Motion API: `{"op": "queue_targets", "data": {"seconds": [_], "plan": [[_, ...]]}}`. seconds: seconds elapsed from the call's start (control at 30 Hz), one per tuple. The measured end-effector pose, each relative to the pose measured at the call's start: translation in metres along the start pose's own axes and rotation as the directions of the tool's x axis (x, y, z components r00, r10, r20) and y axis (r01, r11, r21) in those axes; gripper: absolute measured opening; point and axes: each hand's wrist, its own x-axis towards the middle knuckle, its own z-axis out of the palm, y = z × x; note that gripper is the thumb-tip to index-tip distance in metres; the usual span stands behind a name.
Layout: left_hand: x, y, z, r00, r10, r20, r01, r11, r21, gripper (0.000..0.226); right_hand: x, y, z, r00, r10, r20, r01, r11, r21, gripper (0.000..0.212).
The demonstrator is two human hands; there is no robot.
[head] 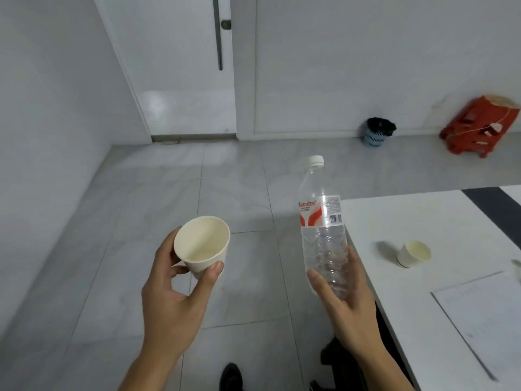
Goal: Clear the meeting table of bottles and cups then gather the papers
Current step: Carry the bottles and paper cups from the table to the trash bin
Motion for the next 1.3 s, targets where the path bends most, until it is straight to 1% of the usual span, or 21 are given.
{"op": "queue_targets", "data": {"seconds": [0.07,0.2,0.33,0.43,0.5,0.57,0.73,0.87,0.93,1.03,1.1,1.17,1.23,1.3], "plan": [[0.07,-0.002,0.032,0.997,0.037,0.065,-0.036,0.999,-0.007,0.068,0.057,-0.007,0.005,0.998,-0.004,-0.059,0.003,1.0,-0.016,0.065],[0.19,-0.014,0.111,0.981,0.047,0.187,-0.034,0.997,-0.07,0.065,0.156,0.001,0.007,0.982,0.044,-0.184,-0.043,0.999,0.005,0.064],[0.294,-0.05,0.206,0.96,0.075,0.27,-0.057,0.996,-0.073,0.061,0.266,0.04,0.015,0.948,0.085,-0.307,-0.084,0.996,0.017,0.069],[0.371,-0.076,0.282,0.95,0.06,0.307,-0.042,0.997,-0.066,0.058,0.365,0.07,0.017,0.922,0.114,-0.37,-0.101,0.993,0.053,0.071],[0.421,-0.08,0.328,0.947,0.017,0.32,0.004,0.998,-0.067,0.056,0.434,0.081,0.016,0.923,0.144,-0.356,-0.122,0.989,0.083,0.07],[0.474,-0.075,0.37,0.95,-0.001,0.311,0.028,0.996,-0.082,0.057,0.502,0.082,0.013,0.926,0.15,-0.347,-0.123,0.988,0.098,0.073],[0.603,-0.069,0.466,0.958,0.028,0.286,0.0,0.995,-0.099,0.06,0.667,0.076,0.0,0.942,0.144,-0.303,-0.122,0.988,0.091,0.08],[0.699,-0.095,0.554,0.964,0.013,0.265,0.017,0.994,-0.112,0.065,0.8,0.098,-0.014,0.952,0.134,-0.274,-0.125,0.991,0.051,0.08],[0.752,-0.112,0.607,0.966,0.005,0.26,0.029,0.991,-0.127,0.064,0.872,0.113,-0.024,0.948,0.127,-0.292,-0.127,0.992,0.018,0.081],[0.834,-0.133,0.696,0.957,0.025,0.289,0.024,0.986,-0.165,0.066,0.983,0.127,-0.044,0.924,0.113,-0.364,-0.135,0.99,-0.035,0.085],[0.886,-0.132,0.76,0.94,0.028,0.341,0.034,0.984,-0.175,0.065,1.048,0.126,-0.064,0.898,0.115,-0.425,-0.15,0.987,-0.049,0.086],[0.929,-0.122,0.826,0.914,0.076,0.398,0.013,0.976,-0.217,0.063,1.102,0.122,-0.089,0.872,0.092,-0.481,-0.144,0.987,-0.071,0.084],[0.966,-0.108,0.893,0.865,0.126,0.486,-0.003,0.969,-0.246,0.058,1.148,0.122,-0.117,0.839,0.086,-0.538,-0.159,0.983,-0.092,0.085],[0.992,-0.094,0.957,0.8,0.175,0.575,-0.018,0.963,-0.268,0.058,1.185,0.128,-0.144,0.795,0.11,-0.597,-0.191,0.979,-0.074,0.086]]}}
